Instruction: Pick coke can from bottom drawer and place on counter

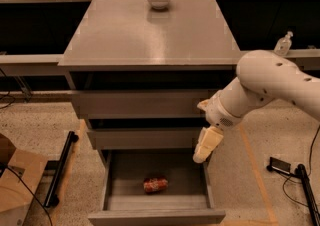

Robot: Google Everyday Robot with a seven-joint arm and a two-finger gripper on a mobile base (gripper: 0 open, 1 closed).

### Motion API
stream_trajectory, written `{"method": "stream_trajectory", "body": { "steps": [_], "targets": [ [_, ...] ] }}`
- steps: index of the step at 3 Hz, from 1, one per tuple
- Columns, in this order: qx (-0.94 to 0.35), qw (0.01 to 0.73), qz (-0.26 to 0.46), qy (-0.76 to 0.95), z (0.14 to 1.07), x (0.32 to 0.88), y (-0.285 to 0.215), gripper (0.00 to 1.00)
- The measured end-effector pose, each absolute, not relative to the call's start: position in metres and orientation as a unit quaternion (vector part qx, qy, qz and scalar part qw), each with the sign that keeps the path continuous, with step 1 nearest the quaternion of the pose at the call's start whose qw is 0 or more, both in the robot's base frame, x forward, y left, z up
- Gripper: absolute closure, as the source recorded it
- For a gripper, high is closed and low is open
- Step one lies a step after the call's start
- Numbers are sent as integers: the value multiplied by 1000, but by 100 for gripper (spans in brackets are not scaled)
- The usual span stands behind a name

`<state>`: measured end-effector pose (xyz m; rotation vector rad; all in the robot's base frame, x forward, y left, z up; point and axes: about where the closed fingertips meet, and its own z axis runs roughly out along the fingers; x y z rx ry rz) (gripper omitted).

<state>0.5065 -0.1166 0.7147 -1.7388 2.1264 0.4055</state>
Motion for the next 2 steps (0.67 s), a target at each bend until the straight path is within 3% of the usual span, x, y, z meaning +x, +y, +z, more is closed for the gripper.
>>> {"method": "stream_trajectory", "body": {
  "steps": [2],
  "targets": [
    [-584,165,204,768,634,507,-101,0]
  ]
}}
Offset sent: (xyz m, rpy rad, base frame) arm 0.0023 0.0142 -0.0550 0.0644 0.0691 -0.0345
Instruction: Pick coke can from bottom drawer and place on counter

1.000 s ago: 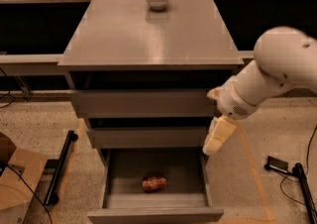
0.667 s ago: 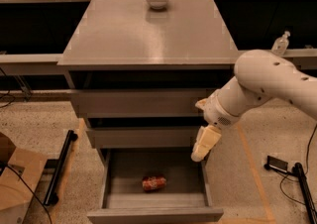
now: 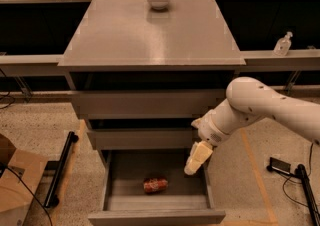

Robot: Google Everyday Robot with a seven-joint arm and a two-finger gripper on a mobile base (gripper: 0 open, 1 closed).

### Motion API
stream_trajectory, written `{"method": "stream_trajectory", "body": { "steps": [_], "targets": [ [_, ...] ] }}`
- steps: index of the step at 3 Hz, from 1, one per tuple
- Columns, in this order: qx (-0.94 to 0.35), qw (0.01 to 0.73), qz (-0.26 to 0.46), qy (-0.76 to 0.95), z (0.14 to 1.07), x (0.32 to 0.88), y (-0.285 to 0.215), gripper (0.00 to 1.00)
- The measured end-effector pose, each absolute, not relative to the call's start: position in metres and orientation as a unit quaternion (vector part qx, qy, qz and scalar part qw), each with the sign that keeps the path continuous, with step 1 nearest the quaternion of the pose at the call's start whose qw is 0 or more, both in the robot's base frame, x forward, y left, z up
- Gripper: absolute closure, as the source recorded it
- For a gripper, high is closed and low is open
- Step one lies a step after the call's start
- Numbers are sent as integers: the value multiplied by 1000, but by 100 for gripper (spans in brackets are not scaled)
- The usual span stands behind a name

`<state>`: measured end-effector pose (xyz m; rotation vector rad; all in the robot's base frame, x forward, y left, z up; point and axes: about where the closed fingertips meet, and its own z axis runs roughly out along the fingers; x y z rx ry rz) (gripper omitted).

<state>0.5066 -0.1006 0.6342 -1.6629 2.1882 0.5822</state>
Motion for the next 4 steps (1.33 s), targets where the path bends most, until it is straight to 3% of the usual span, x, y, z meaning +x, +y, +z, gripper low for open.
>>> {"method": "stream_trajectory", "body": {
  "steps": [2,4],
  "targets": [
    [-584,123,228,770,573,484,-105,0],
    [-568,165,223,775,491,495,-101,0]
  ]
}}
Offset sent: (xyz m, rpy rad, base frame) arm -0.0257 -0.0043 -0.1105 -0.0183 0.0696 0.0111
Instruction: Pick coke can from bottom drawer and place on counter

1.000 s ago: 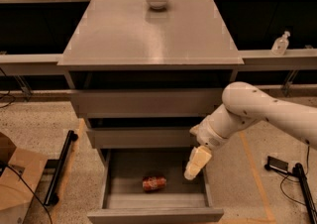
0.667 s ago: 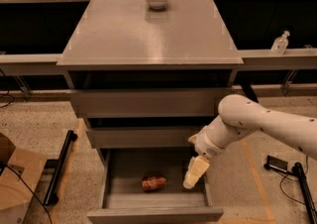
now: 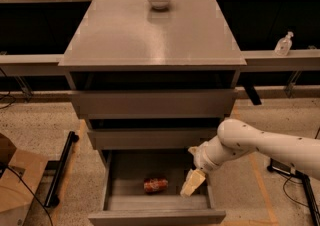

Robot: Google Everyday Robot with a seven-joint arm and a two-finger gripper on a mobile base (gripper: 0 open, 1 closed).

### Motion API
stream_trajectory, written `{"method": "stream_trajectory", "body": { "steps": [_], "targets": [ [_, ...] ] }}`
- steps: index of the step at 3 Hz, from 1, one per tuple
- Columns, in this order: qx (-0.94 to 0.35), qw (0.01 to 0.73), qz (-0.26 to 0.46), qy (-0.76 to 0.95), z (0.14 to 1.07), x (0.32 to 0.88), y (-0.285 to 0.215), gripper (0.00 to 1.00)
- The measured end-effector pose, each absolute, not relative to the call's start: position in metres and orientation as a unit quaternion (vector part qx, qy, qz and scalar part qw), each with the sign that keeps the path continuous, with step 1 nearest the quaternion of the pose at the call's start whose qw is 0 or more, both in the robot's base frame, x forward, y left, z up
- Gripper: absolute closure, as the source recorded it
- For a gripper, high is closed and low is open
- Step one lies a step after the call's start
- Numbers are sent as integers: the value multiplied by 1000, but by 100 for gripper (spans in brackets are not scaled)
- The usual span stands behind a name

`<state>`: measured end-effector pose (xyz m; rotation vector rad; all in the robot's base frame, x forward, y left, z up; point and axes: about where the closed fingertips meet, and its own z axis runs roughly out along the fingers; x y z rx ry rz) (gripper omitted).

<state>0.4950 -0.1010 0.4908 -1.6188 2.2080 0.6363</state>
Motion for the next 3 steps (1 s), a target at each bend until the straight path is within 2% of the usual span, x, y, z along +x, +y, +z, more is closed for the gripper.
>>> {"method": "stream_trajectory", "body": {
  "steps": [2,3],
  "targets": [
    [-548,167,235,785,471,500,-98,0],
    [-537,190,244,785,456,522,-92,0]
  ]
}}
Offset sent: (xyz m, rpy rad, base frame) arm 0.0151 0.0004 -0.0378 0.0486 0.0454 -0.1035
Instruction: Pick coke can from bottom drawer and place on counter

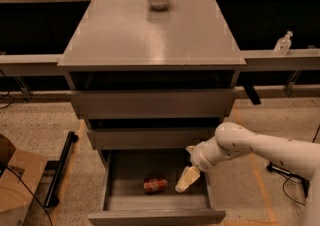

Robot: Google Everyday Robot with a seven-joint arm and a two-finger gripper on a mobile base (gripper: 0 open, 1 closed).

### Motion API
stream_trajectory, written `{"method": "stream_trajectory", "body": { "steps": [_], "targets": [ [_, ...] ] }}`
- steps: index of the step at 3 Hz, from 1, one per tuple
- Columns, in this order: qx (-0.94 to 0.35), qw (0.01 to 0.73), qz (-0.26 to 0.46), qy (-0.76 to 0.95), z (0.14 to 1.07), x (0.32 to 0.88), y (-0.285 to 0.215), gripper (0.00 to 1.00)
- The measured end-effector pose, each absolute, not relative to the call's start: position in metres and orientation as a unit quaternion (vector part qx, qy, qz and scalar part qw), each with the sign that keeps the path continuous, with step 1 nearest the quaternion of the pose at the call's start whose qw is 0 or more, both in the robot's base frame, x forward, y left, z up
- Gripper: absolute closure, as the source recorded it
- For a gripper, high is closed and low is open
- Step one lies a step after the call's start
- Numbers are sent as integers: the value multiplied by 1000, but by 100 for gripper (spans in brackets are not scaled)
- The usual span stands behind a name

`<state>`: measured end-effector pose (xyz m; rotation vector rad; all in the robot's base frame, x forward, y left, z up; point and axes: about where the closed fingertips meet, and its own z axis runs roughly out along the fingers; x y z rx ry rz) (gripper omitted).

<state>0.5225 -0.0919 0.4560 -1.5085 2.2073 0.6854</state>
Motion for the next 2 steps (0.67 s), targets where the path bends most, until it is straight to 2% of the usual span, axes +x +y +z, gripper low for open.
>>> {"method": "stream_trajectory", "body": {
  "steps": [2],
  "targets": [
    [-518,251,267,773,394,587,-74,0]
  ]
}}
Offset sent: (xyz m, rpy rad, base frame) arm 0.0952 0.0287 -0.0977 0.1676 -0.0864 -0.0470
